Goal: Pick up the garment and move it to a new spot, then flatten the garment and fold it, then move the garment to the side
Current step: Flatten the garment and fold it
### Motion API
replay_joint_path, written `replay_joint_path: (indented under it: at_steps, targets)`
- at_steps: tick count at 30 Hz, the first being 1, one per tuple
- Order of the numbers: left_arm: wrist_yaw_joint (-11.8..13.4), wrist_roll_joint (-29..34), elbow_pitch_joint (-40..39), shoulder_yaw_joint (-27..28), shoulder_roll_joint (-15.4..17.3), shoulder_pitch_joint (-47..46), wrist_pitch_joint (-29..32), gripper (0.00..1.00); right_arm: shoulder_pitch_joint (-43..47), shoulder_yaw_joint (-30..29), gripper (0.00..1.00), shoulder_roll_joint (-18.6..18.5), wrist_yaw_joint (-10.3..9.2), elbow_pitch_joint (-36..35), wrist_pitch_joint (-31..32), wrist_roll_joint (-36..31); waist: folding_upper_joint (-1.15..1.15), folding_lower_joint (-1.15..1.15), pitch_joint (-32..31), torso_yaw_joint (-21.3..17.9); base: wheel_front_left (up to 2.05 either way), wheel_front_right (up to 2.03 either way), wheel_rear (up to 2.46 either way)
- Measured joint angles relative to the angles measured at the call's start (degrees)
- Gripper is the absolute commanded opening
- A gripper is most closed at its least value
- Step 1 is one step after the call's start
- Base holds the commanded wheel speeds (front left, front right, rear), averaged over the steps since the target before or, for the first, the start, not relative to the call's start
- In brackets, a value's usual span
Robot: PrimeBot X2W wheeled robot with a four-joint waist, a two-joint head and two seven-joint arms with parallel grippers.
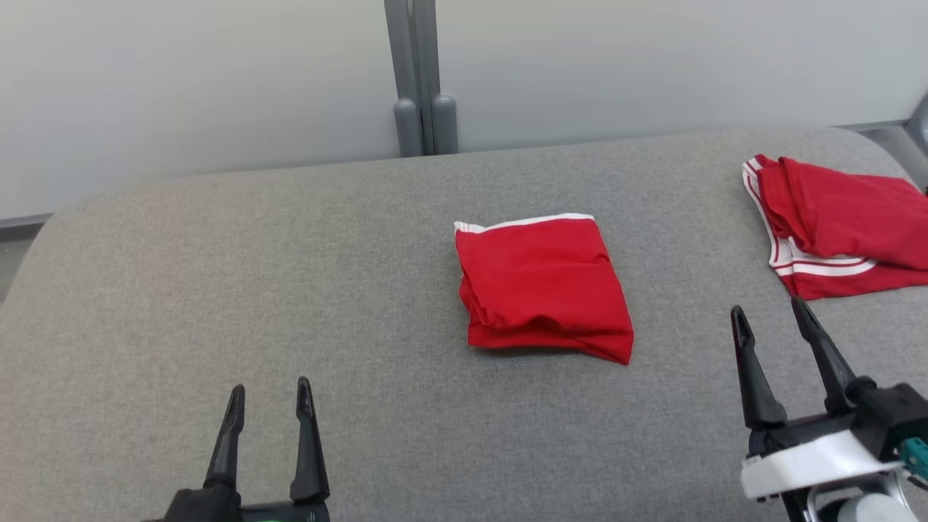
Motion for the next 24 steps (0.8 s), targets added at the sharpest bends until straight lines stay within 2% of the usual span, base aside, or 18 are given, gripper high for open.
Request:
replay_joint_path:
  at_steps: [9, 24]
  targets:
    - [-1.6, 0.7, 1.8, -0.3, 0.0, 2.5, 0.0, 1.00, 6.1, 0.5, 1.00, 1.9, -0.02, 0.3, 0.0, -1.4, 0.00, 0.00, -3.2, 1.9, 0.00, 0.00, 0.00]
    - [-1.8, 3.1, 3.0, -0.1, 0.0, 2.9, 0.0, 1.00, 7.0, 0.8, 1.00, 3.5, -0.02, 1.3, 0.0, -2.2, 0.00, 0.00, -4.7, 3.9, 0.00, 0.00, 0.00]
